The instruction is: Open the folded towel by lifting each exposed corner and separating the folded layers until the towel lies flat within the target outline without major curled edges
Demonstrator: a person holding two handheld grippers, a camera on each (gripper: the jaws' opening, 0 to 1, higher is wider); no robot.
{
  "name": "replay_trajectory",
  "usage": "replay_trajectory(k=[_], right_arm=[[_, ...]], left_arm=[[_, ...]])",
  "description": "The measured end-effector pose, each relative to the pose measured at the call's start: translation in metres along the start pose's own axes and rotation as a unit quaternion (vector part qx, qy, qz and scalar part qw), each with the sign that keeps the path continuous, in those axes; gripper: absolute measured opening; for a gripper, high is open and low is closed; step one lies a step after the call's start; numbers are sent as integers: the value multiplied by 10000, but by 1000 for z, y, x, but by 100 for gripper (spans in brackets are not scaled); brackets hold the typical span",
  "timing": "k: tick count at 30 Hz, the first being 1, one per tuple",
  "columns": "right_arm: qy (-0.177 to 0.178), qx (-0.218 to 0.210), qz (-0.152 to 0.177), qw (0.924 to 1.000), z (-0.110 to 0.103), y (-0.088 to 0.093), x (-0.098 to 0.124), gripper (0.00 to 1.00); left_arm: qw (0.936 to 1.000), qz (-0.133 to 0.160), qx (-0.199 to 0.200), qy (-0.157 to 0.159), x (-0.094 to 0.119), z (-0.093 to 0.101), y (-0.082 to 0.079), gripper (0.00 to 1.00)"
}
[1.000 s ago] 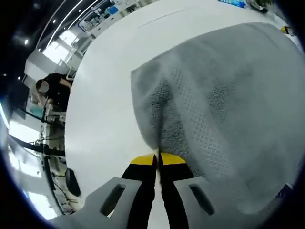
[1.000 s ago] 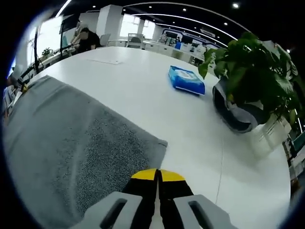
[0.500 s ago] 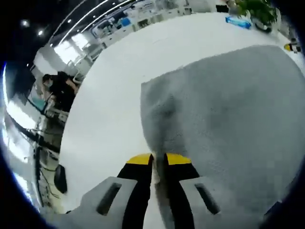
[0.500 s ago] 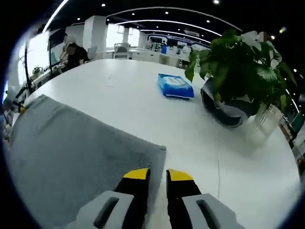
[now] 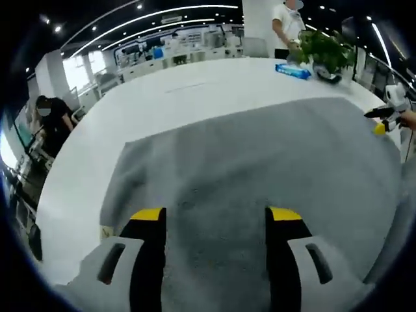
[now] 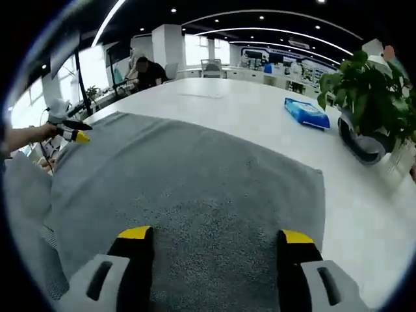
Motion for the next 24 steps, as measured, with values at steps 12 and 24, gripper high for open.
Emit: replay_trajectory(k=[12,24], right_arm=[[102,26,-106,9999,21,-7,-18,92],[120,41,-3,9999,56,-21,-40,93]], left_arm=[[9979,-432,472,111,-17,-15,-4,72],[9986,-213,398,262,-52,-21,-27,72]])
Point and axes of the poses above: the point that each gripper's makers call its tool centre point, and the gripper's own axes: x roughly backward along the fingers, z roughly to its right, y roughly out of its underside, the point moved 6 cm from there along x, roughly backward along the fingers, and after that the axes turned 14 degrees about x, right-handed, at the moved point
